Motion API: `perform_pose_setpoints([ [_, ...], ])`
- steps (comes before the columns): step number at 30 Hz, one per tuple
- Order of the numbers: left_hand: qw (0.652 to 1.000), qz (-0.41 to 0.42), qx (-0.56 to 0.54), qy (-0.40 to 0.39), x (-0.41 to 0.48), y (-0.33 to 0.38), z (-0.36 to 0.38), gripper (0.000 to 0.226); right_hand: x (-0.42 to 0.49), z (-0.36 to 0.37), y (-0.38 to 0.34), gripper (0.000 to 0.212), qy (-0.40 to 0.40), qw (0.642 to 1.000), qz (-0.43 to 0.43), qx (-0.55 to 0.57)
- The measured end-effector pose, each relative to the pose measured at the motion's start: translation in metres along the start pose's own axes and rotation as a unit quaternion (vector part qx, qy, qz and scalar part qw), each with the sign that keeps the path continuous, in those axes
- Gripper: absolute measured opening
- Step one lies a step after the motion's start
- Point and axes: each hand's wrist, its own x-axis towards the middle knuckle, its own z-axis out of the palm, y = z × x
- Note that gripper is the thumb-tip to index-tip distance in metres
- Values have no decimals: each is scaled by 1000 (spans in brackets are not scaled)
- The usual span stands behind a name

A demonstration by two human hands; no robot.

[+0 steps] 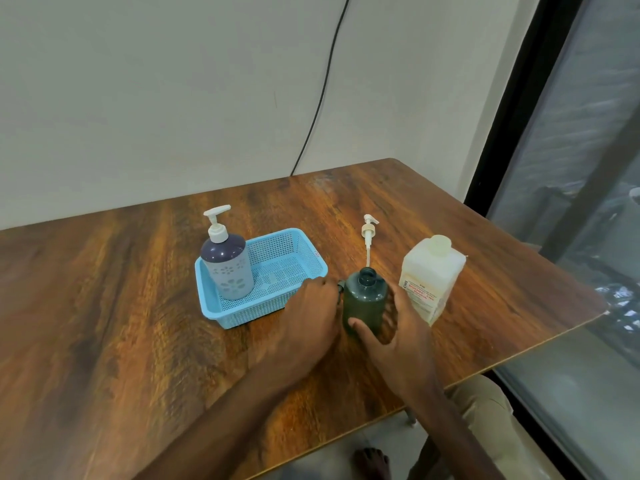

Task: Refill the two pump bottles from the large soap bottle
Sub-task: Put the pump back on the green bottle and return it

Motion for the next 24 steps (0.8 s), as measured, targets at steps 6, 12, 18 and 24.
perform_pose_setpoints([
  [6,991,-6,134,-14,11,11,9,20,6,-2,4,74,4,1000,6,9],
  [12,997,-50,51,6,-15,-5,-1,14,9,-2,6,77,-7,1000,8,4],
  [18,986,-92,-93,108,-53,-39,-27,27,11,4,5,81,3,1000,16,14],
  [24,958,-60,-236,151,-52,-34,-53,37,19,19,2,86,6,999,31,24],
])
